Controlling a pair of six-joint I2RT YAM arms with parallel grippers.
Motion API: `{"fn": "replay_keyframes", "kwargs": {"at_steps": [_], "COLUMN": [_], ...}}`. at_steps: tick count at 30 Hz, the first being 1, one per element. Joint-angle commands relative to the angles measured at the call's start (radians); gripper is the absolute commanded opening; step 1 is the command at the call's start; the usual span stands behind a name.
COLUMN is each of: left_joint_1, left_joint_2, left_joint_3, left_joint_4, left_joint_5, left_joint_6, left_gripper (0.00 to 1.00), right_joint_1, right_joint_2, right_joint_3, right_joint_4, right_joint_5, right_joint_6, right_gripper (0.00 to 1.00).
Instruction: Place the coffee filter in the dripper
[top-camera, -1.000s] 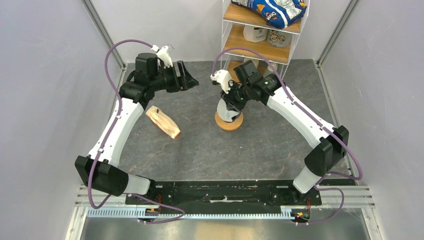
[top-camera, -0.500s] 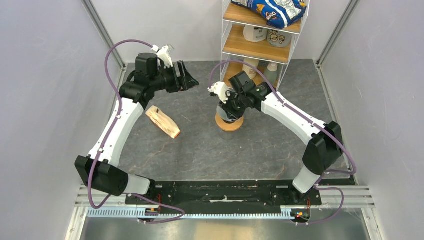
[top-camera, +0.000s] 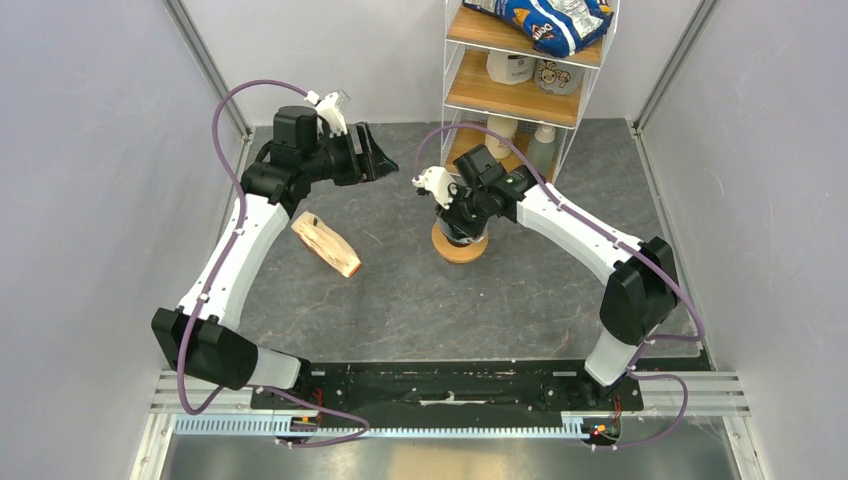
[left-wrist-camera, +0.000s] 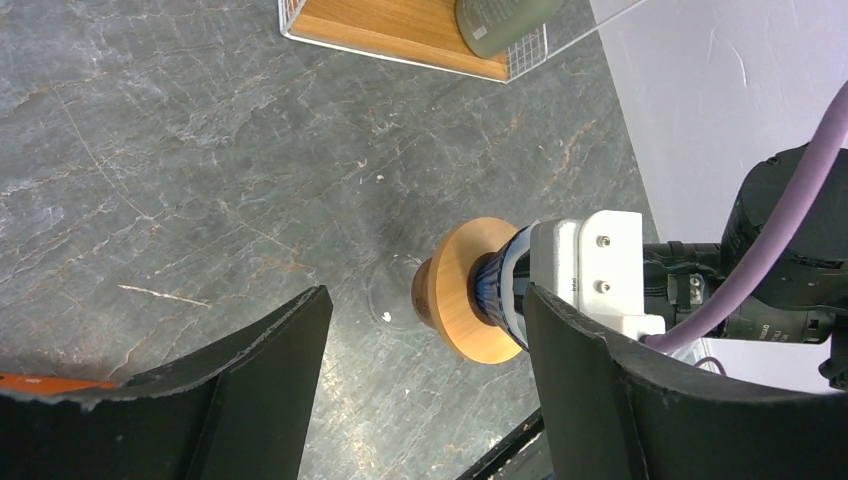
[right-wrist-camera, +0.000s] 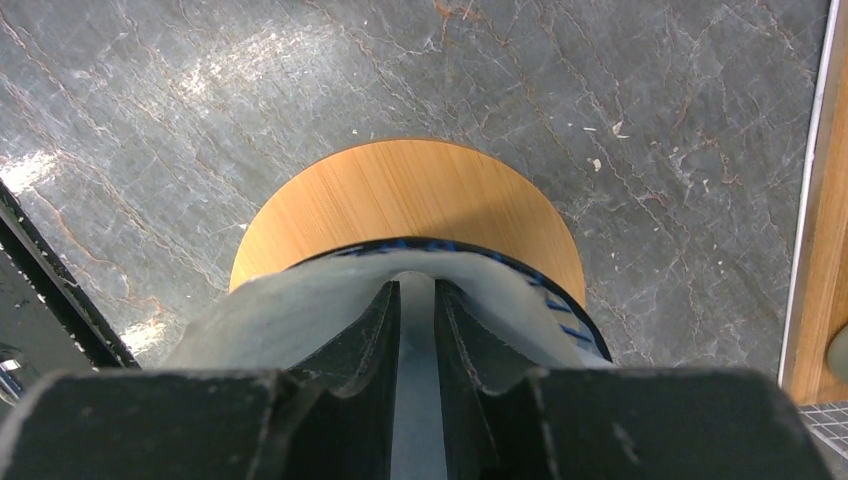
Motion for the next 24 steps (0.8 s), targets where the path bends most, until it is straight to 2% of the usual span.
{"fn": "replay_keyframes", "kwargs": {"at_steps": [1,16,24], "left_joint_1": [0.003,0.003,0.003], "left_joint_2": [-0.003,0.003,0.000], "left_joint_3": [0.003,0.006,-0.004], "left_joint_4": [0.009,0.002,0.035], "left_joint_5": [-0.003,-0.001,0.019], "left_joint_6": [-0.021,-0.013,-0.028], "left_gripper": [0.78,0.78,0.78], "right_joint_1": [0.003,0.005,0.004], "right_joint_2": [0.016,0.021,-0.028], "right_joint_3": [-0.009,0.000,0.114], "right_joint_4": [0.012,-0.008,-0.042], "right_joint_5": [0.004,-0.007,-0.033], "right_joint_6": [-0.022,-0.035,0.022], "right_gripper": [0.26,0.29,0.35]}}
